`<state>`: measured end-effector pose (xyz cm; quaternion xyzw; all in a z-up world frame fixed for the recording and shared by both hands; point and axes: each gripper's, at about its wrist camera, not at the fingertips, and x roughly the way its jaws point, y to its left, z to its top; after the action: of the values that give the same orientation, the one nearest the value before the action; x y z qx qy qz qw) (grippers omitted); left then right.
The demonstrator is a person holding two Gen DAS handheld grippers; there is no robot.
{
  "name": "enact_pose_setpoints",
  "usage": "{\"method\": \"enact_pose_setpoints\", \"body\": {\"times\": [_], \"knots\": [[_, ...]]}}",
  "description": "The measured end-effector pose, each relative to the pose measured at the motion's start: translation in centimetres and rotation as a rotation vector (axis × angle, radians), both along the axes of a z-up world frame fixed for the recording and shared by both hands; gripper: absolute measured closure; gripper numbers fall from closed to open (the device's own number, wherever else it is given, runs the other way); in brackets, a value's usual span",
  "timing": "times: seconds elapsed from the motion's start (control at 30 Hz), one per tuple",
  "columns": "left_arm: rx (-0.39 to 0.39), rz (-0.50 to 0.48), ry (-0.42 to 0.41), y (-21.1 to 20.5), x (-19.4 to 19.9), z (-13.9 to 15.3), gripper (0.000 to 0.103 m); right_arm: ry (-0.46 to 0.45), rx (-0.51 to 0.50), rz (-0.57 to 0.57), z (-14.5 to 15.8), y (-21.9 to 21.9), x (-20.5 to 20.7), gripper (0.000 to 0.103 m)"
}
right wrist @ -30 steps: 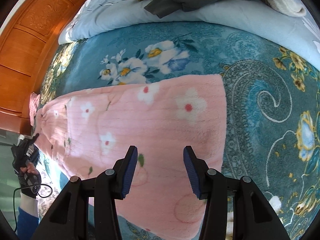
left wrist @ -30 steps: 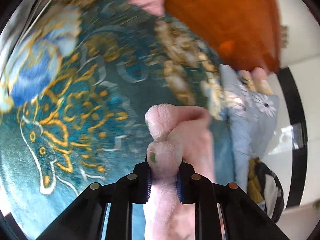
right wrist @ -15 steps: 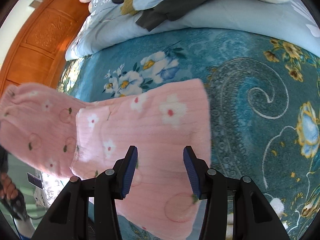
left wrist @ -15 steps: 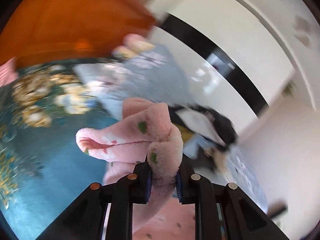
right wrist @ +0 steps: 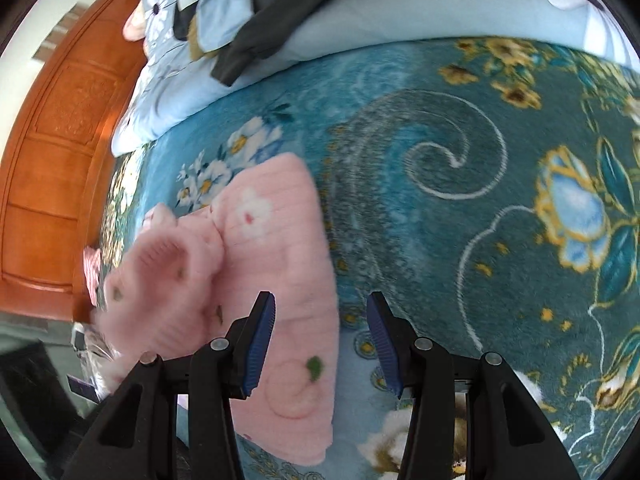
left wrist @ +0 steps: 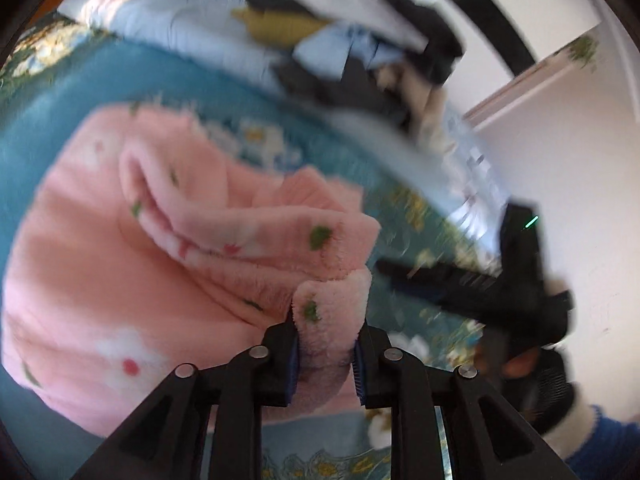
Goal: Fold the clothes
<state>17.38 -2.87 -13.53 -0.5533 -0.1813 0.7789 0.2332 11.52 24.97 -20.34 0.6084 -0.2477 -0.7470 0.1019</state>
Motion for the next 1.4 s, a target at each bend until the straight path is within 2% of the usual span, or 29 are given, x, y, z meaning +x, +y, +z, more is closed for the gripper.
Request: {"method": "enact_pose_setpoints", "body": {"times": [0.13,0.2,0.23,0.27,0.33,0.43,0.53,0.63,0.77,0.9,1.0,1.2,1.3,1.33,1.4], "knots": [[-0.049,-0.022,-0.076,1.5,-0.1,-2.2,0.076,-0.003,-0.028,-0.028,-0.1,0.3,0.0,0.054],[-0.054,-0.025,-0.092,1.8,0.0,-2.4,0.074,0.008,-0.031,-0.020,0.2,-0.1,-0.1,0.054],[-0.044,-0.026,-0.095,1.8,0.1,-2.2,0.068,0.013,-0.033,-0.017,0.4,-0.2,-0.2,0.054],[-0.014,-0.030,-0.098,1.6,0.4,-1.9,0.058,0.018,-0.036,-0.015,0.5,-0.3,-0.3,0.054],[0.053,-0.036,-0.102,1.0,0.8,-1.3,0.049,0.029,-0.049,-0.013,0.9,-0.5,-0.5,0.054],[0.174,0.004,-0.099,-2.3,1.1,-0.1,0.044,0.050,-0.074,0.007,1.7,-1.1,-0.8,0.054],[0.217,0.174,-0.086,-7.4,1.0,0.4,0.042,0.074,-0.101,0.035,2.5,-1.8,-1.0,0.054],[0.200,0.339,-0.111,-11.8,1.1,-0.4,0.042,0.088,-0.118,0.073,3.1,-3.2,-1.1,0.054],[0.191,0.452,-0.147,-14.9,2.2,-1.9,0.042,0.138,-0.133,0.180,4.5,-6.3,-1.3,0.054],[0.184,0.462,-0.166,-15.4,3.0,-2.6,0.042,0.198,-0.088,0.335,5.6,-10.7,-1.8,0.054],[0.188,0.473,-0.165,-15.8,3.3,-2.6,0.042,0.186,-0.081,0.425,4.9,-14.2,-2.5,0.054],[0.198,0.521,-0.166,-17.3,3.4,-2.7,0.042,0.144,0.035,0.581,2.8,-19.7,-2.9,0.054],[0.204,0.542,-0.170,-17.9,3.5,-2.7,0.042,0.134,0.106,0.590,2.2,-20.4,-2.9,0.055],[0.208,0.548,-0.172,-18.0,3.5,-2.7,0.042,0.127,0.112,0.582,2.0,-20.3,-3.0,0.057],[0.214,0.553,-0.174,-18.3,3.5,-2.7,0.042,0.099,0.065,0.555,1.7,-19.6,-3.2,0.076]]}}
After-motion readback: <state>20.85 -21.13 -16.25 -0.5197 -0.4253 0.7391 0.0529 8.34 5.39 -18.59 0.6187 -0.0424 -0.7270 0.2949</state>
